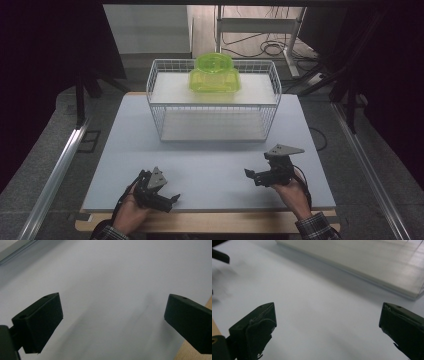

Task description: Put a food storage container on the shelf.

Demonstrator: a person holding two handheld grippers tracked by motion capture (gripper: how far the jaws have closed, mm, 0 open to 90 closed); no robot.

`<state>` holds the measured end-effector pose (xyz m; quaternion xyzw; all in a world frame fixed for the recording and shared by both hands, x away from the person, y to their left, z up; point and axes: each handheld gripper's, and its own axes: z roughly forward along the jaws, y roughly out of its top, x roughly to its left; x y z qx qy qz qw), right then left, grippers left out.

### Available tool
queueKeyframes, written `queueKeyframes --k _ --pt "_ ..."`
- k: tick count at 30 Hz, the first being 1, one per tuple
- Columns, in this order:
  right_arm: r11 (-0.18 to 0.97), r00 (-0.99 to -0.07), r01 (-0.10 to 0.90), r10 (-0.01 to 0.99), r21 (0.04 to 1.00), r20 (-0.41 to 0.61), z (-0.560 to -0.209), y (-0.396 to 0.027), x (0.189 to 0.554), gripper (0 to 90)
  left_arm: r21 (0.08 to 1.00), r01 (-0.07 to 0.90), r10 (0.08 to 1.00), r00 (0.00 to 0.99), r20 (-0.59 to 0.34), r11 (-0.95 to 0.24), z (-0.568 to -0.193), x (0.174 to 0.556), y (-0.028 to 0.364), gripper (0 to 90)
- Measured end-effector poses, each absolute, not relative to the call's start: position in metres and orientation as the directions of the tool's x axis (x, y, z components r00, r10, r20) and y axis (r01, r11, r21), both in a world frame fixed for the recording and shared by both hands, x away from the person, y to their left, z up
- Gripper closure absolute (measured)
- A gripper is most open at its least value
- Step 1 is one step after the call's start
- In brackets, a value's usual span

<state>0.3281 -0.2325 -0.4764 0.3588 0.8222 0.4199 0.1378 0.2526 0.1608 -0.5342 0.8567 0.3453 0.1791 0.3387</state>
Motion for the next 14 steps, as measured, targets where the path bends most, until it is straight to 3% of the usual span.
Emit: queueKeyframes --k 10,14 --pt "0.485 -0.691 0.51 0.723 0.711 0.002 -0.503 -0.232 0.322 1.1 0.706 0.467 0.71 0.7 0.073 -0.533 -0.534 0.253 0.161 1.7" --pt "0.472 -0.686 0.512 0.727 0.718 0.011 -0.502 -0.231 0.323 1.0 0.71 0.466 0.712 0.698 0.071 -0.527 -0.534 0.253 0.161 1.7"
